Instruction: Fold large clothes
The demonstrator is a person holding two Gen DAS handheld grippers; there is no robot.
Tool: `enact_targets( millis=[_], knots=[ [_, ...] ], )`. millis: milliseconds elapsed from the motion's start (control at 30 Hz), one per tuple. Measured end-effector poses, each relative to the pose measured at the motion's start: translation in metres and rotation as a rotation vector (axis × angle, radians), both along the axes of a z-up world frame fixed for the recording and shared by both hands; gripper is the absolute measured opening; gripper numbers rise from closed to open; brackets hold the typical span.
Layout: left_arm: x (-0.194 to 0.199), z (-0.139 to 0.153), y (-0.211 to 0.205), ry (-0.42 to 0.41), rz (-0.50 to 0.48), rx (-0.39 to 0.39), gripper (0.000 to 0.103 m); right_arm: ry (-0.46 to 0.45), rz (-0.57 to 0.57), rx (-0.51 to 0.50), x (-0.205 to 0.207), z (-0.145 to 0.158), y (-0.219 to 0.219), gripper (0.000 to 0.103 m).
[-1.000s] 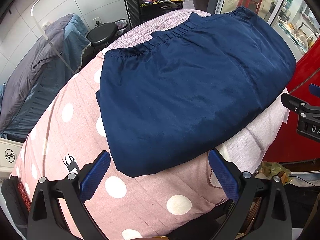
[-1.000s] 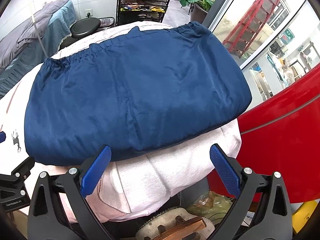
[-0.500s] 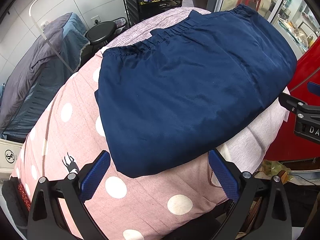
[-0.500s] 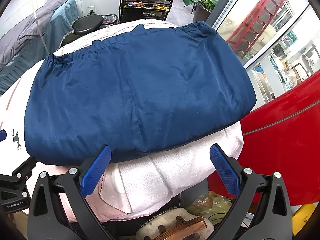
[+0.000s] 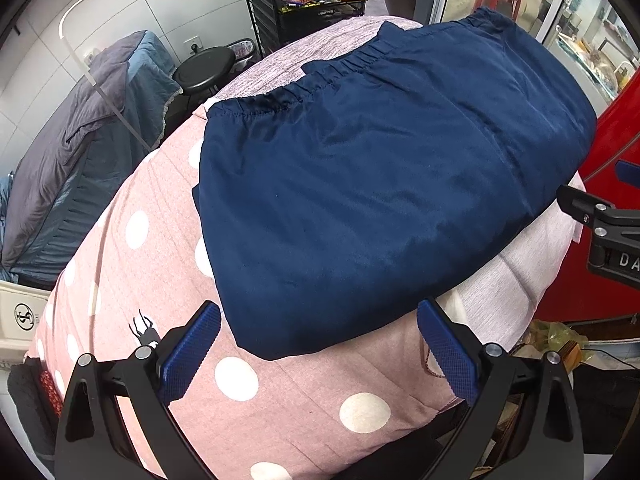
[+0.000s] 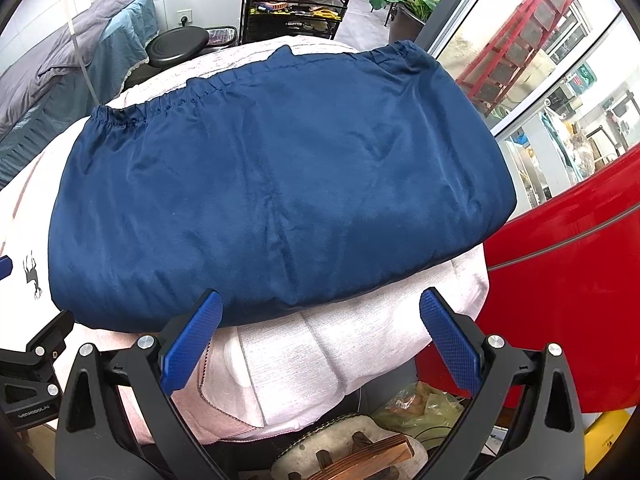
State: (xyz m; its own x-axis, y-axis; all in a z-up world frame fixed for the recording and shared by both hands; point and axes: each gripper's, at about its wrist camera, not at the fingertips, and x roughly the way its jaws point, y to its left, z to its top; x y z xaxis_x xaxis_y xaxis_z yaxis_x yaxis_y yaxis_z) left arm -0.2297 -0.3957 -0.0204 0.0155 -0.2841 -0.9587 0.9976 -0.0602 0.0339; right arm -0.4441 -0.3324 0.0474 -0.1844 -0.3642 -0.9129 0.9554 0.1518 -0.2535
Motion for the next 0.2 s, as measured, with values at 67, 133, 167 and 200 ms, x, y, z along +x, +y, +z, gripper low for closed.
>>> enact_targets(
  millis=[67,133,167,200],
  knots=[
    [-0.0003,0.0,0.0004,0.009,-0.005,0.004,0.097,-0.001,0.002,0.0,0.0002,-0.0007,-0.0006,0.098],
    [-0.0004,0.0001,0.0011,0.01,-0.006,0.005,0.097,-0.001,0.005,0.001,0.0008,-0.0014,-0.001,0.097],
    [-0.0004,0.0002,0.0014,0.009,-0.006,0.004,0.097,-0.001,0.006,0.002,0.0009,-0.0018,-0.0012,0.097],
    [-0.0006,0.0002,0.0012,0.009,-0.004,0.003,0.097,-0.001,0.007,0.002,0.0011,-0.002,-0.0011,0.098]
  ],
)
